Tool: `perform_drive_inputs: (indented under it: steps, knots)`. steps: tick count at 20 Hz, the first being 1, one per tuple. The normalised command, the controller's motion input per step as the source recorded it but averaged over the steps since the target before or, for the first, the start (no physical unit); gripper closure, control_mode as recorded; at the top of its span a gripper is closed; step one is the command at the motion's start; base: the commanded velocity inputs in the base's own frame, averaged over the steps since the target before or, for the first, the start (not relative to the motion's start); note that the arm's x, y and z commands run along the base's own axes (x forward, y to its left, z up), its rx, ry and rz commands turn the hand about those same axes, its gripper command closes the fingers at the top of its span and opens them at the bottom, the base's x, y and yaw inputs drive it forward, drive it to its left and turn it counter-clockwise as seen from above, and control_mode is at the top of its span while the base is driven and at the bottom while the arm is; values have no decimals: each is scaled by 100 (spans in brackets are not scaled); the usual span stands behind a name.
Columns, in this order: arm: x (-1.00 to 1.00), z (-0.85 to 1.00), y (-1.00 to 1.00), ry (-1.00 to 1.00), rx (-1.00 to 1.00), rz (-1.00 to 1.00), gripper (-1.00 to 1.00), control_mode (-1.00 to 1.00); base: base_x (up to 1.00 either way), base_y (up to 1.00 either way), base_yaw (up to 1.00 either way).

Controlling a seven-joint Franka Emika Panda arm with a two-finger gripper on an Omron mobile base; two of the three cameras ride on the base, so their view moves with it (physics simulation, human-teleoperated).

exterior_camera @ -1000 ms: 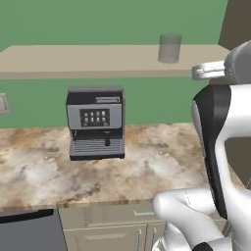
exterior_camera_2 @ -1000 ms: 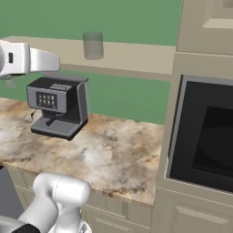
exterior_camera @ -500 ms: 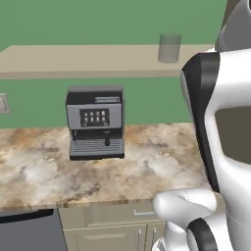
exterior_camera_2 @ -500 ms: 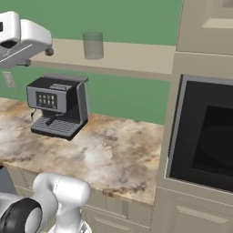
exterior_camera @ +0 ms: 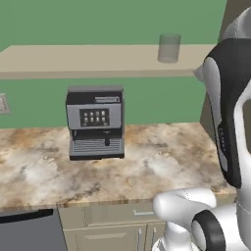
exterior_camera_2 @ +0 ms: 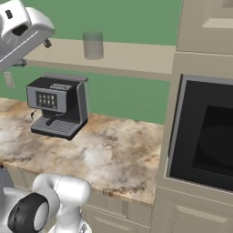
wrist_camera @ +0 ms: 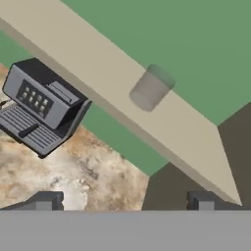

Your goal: There is a bowl on the dining counter. Grab a lemon wedge from the fridge and place it in the bowl. Then get the liquor bottle and glass cup from the cabinet and place them next to the bowl.

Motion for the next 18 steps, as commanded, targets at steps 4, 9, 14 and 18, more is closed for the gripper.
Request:
perform_drive_inputs:
  steps: [4,9,14,18]
  knots:
    - [1,-27,0,-8,-18,39,-100,-100,0,0,0]
    - [0,-11,29,-8,-22,12,-100,-100,0,0,0]
    - [21,13,32,-1,-25,-4,-100,-100,0,0,0]
    - [32,18,12,2,-16,-12,-100,-100,0,0,0]
